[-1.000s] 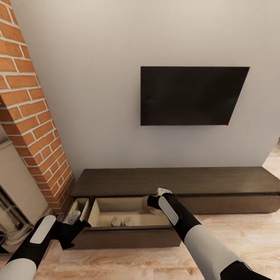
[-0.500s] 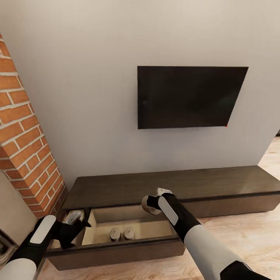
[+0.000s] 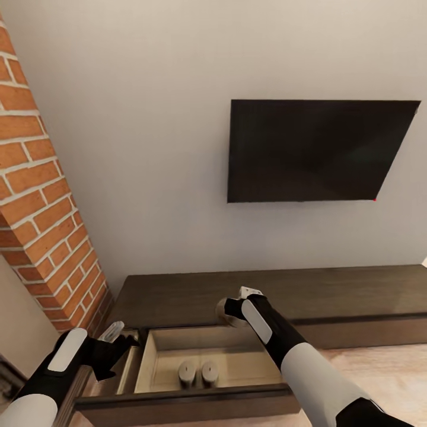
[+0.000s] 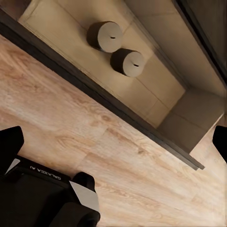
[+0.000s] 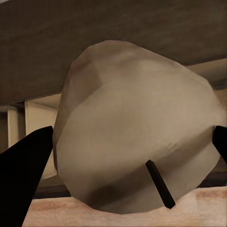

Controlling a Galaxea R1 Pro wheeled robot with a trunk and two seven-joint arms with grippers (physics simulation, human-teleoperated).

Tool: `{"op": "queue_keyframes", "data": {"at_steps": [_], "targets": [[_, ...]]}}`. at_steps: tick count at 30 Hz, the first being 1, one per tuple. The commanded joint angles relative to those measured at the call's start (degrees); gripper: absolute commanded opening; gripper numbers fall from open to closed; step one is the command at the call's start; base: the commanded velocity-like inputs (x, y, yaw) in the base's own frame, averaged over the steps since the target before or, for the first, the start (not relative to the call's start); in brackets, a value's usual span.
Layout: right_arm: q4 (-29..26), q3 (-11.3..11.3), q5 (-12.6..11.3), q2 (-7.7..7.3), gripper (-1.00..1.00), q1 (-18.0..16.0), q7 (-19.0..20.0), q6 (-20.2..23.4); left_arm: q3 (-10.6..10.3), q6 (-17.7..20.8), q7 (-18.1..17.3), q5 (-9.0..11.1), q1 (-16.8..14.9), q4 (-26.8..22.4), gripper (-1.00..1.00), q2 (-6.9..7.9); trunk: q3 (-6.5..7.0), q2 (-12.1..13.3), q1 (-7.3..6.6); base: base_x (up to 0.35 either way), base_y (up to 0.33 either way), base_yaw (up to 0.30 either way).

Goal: Place each of the two pumpkins and all three candles from the living room inside a cabinet in the living room (use any cabinet), then make sure every cabinet is closed, and position the cauldron so it is next to a table in the living room.

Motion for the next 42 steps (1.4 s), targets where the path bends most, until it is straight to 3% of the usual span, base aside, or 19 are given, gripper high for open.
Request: {"op": "queue_keyframes", "data": {"at_steps": [1, 10, 21, 28, 37, 42], "targets": [[-0.01, 0.02, 0.06, 0.02, -1.00, -0.01, 0.01, -0.02, 0.00, -0.03, -0.01, -0.01, 0.00, 0.00, 1.00, -0.04, 0.00, 0.00, 0.00, 0.293, 0.004, 0.001], [-0.01, 0.06, 0.05, 0.05, -1.00, -0.01, 0.02, -0.02, -2.05, -0.15, 0.02, -0.01, 0.00, 0.00, 1.00, -0.11, 0.00, 0.00, 0.00, 0.298, 0.001, 0.000], [-0.10, 0.07, 0.06, 0.09, -1.00, -0.01, -0.08, -0.03, -2.24, -0.12, -0.12, -0.01, 0.00, 0.00, 1.00, 0.04, 0.00, 0.00, 0.00, 0.290, 0.000, 0.000], [-0.10, 0.07, 0.03, 0.13, -1.00, -0.01, -0.07, -0.10, -2.05, -0.08, -0.12, 0.05, 0.00, -0.35, 1.00, -0.09, 0.00, 0.00, 0.00, 0.053, 0.000, 0.000], [-0.02, 0.00, -0.20, 0.06, -1.00, -0.01, -0.07, -0.11, -2.60, 0.19, 0.07, 0.08, 0.00, -6.28, 1.00, -0.20, 0.00, 0.00, 0.00, 0.001, 0.000, 0.000], [0.19, -0.17, -0.43, 0.05, -1.00, -0.01, -0.08, 0.15, -2.59, 0.57, 0.16, 0.08, 0.00, -6.64, 1.00, -0.14, -0.89, -2.01, 1.10, 0.000, 0.000, 0.000]]}}
